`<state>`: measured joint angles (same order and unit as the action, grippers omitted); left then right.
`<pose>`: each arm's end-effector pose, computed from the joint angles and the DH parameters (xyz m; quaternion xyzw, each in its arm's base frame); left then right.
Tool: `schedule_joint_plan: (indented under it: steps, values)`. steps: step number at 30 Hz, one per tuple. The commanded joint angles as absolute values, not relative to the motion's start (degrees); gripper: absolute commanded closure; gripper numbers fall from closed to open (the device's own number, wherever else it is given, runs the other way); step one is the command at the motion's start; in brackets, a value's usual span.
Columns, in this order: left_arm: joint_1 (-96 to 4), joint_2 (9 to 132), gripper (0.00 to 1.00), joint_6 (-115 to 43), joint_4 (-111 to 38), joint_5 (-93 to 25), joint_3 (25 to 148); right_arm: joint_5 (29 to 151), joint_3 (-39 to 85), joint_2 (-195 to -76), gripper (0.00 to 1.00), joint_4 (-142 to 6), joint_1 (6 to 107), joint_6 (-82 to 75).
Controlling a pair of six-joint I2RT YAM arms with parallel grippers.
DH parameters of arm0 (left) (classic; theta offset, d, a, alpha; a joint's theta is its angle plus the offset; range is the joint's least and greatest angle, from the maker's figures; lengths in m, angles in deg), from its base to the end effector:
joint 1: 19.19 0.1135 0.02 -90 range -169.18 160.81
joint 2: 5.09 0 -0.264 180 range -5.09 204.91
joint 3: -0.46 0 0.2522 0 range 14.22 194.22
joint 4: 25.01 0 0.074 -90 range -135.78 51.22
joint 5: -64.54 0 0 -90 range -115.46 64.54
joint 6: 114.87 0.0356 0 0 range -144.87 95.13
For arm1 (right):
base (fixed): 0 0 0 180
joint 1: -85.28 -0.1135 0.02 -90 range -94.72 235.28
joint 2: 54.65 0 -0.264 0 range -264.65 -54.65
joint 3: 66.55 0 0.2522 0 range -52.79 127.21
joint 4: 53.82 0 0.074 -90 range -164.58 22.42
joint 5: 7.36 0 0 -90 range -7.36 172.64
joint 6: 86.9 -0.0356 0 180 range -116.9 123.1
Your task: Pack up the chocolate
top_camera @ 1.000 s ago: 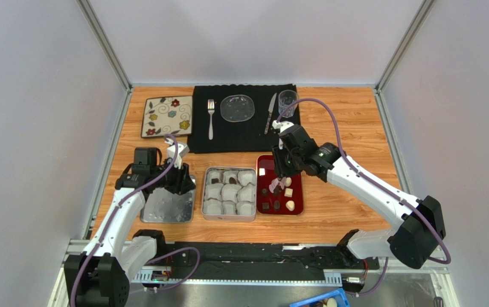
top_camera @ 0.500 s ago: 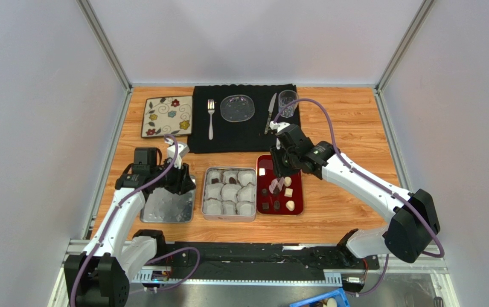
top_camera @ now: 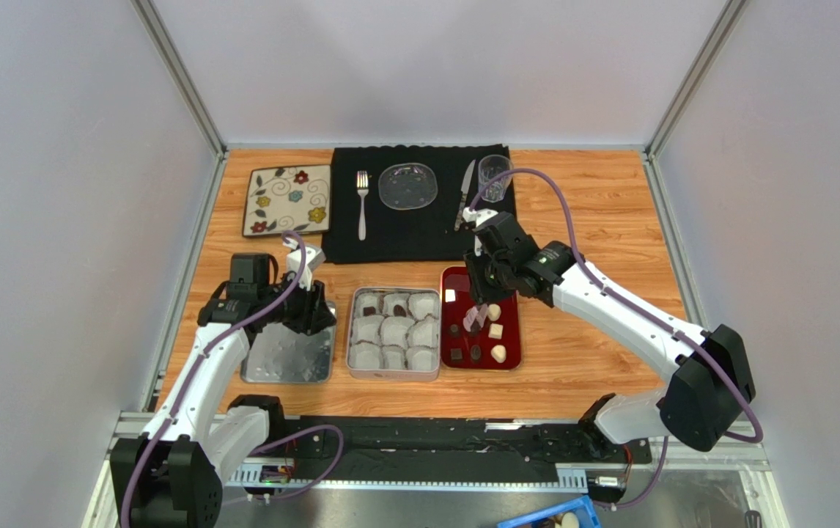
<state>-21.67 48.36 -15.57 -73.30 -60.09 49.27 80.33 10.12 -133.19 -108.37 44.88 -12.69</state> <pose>0.1754 -0.0278 0.2228 0.1870 0.8907 -0.2636 0.3197 0.2143 0.1805 0.2727 -0.1983 0.9364 0.1190 0.2639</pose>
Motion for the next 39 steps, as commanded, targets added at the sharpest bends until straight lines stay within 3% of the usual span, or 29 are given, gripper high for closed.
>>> schedule_joint_plan:
  steps: [1,10,32,39]
  values:
    - [-21.56,47.56,0.54,-15.12,-72.79,-60.79,50.78,79.83,17.15,-131.64,0.87,-109.58,45.11,-10.7]
    - [-21.56,47.56,0.54,-15.73,-72.7,-61.15,50.87,85.27,27.89,-131.9,0.87,-111.44,45.11,-10.87]
    - [-21.56,47.56,0.54,-15.56,-72.61,-61.23,51.14,89.67,29.21,-141.13,0.87,-103.88,42.13,-13.69]
    - [-21.56,47.38,0.54,-15.47,-72.61,-61.23,51.14,89.41,28.77,-142.01,0.79,-103.26,42.12,-13.77]
